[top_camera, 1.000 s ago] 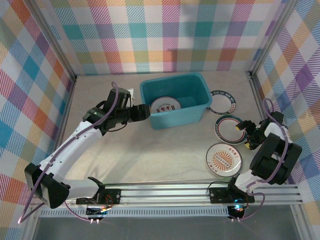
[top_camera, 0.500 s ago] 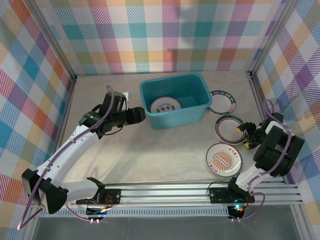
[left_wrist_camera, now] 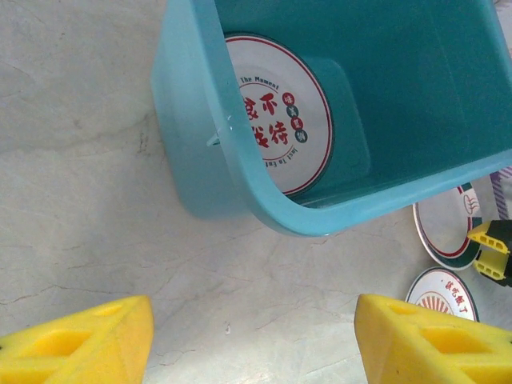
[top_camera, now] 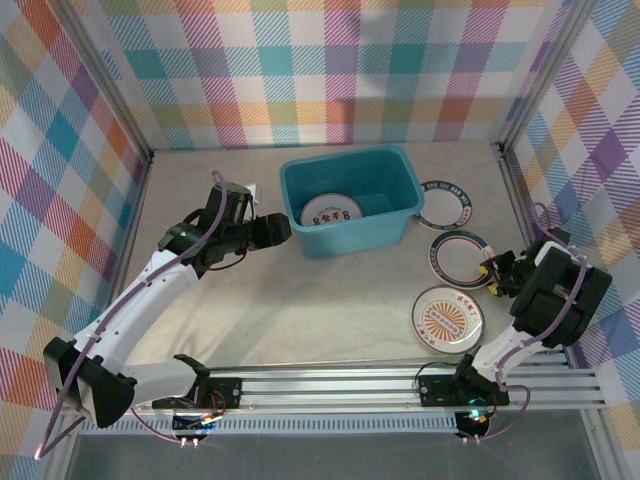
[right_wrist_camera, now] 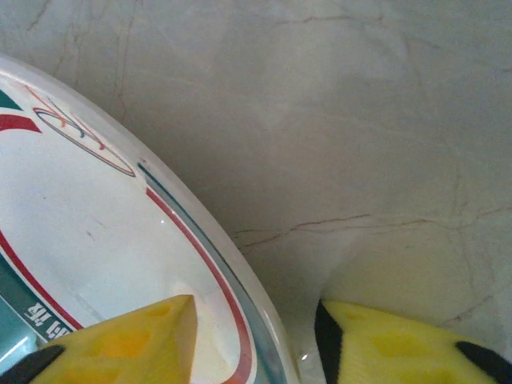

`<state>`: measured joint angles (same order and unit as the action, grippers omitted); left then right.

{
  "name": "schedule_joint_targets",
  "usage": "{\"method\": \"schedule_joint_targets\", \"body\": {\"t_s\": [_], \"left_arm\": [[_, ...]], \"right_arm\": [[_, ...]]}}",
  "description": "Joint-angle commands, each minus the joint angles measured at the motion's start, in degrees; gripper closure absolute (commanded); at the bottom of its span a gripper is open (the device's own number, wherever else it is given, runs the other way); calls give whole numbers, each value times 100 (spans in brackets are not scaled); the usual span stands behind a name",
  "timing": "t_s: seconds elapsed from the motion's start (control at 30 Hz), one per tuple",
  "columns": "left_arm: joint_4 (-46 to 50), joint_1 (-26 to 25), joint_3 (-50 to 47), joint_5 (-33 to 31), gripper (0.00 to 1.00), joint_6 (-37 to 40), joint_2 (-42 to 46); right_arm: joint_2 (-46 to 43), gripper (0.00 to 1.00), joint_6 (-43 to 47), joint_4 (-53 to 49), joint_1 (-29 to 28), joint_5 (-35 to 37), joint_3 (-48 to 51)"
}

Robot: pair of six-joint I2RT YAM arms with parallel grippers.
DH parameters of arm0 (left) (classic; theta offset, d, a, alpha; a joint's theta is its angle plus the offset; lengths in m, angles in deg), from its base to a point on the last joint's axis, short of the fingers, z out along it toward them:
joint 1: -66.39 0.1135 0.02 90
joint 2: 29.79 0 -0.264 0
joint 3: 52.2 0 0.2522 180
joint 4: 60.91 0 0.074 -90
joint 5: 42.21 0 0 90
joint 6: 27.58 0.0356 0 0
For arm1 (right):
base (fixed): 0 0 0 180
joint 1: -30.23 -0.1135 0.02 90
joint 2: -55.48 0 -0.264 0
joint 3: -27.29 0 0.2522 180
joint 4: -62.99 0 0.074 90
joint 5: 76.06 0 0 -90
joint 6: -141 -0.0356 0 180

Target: Place the plates into the plastic bin on the countertop

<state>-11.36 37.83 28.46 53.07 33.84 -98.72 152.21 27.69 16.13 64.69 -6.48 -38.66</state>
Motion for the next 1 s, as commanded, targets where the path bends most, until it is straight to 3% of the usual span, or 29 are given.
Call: {"method": "schedule_joint_targets", "body": {"t_s": [0.0, 0.13, 0.23, 0.43, 0.97], "left_arm": [[-107, 52, -49, 43, 33, -112, 94], [-99, 53, -45, 83, 33, -156, 129], [-92, 52, -69, 105, 33, -186, 197], [-64, 53, -124, 122, 33, -244, 364], [59, 54, 469, 329, 33, -153, -46]], "right_arm": [[355, 66, 153, 970, -204, -483, 91], [352, 74, 162, 990, -211, -517, 120], [281, 86, 146, 1014, -211, -625, 147], [-191, 96, 34, 1016, -237, -798, 261], [-1839, 100, -321, 723, -274, -900, 445]]}}
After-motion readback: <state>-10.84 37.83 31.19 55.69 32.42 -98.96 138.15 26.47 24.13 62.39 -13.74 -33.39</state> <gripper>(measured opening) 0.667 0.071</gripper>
